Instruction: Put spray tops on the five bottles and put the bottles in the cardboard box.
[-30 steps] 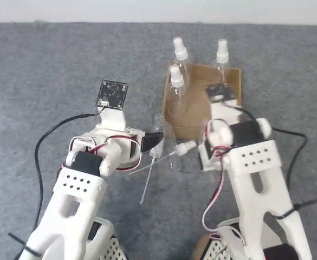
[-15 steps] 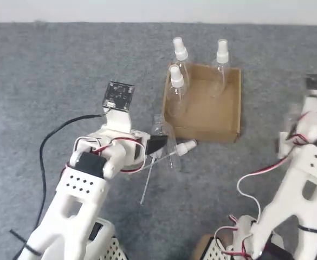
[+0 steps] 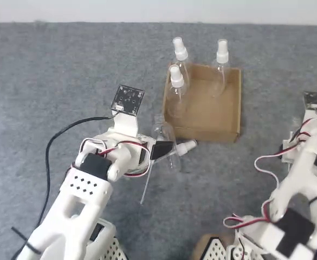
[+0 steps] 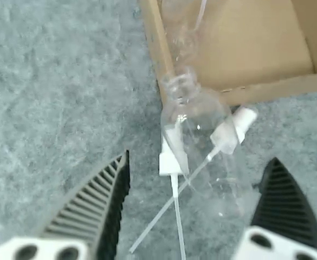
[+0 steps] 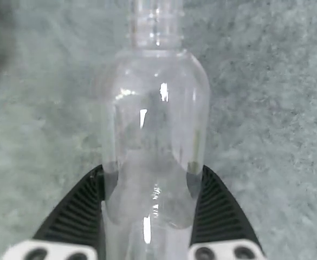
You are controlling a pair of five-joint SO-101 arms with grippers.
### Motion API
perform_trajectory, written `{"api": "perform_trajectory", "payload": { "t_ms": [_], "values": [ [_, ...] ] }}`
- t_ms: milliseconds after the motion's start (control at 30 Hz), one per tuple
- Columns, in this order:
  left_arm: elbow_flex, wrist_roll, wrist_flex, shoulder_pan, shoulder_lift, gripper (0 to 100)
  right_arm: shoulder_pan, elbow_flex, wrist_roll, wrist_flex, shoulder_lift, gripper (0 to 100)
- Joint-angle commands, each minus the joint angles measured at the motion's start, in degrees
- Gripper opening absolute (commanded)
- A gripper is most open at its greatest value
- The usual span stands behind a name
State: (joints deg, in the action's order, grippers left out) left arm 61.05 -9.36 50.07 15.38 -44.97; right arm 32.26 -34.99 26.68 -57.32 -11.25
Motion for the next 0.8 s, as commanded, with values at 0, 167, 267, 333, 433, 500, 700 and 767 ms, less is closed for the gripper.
{"api": "perform_trajectory", "payload": {
  "t_ms": [0,167,267,333,433,500,700,767],
  "values": [
    [-0.5,-0.3,0.0,2.9,0.0,35,1.5,0.3,1.0,6.1,3.6,0.6],
    [-0.5,-0.5,-1.9,5.9,0.1,35,3.6,0.0,1.0,12.0,8.1,0.6],
    [-0.7,-0.6,-4.0,5.9,2.7,35,5.0,0.0,1.0,15.7,10.9,0.6],
    [-1.3,-0.6,-6.4,5.9,6.9,35,5.3,0.0,1.0,17.7,12.5,0.6],
    [-3.4,-0.9,-8.3,5.9,14.1,35,5.3,0.0,1.1,18.4,14.3,0.6],
    [-4.9,-2.5,-9.1,5.9,17.8,35,5.3,0.0,1.1,18.5,14.8,0.6],
    [-5.6,-3.0,-11.9,5.9,20.7,35,5.3,0.0,1.1,18.5,15.3,0.6],
    [-5.6,-3.0,-12.1,5.9,20.7,35,5.3,0.0,1.1,18.5,15.3,0.6]
  ]
}}
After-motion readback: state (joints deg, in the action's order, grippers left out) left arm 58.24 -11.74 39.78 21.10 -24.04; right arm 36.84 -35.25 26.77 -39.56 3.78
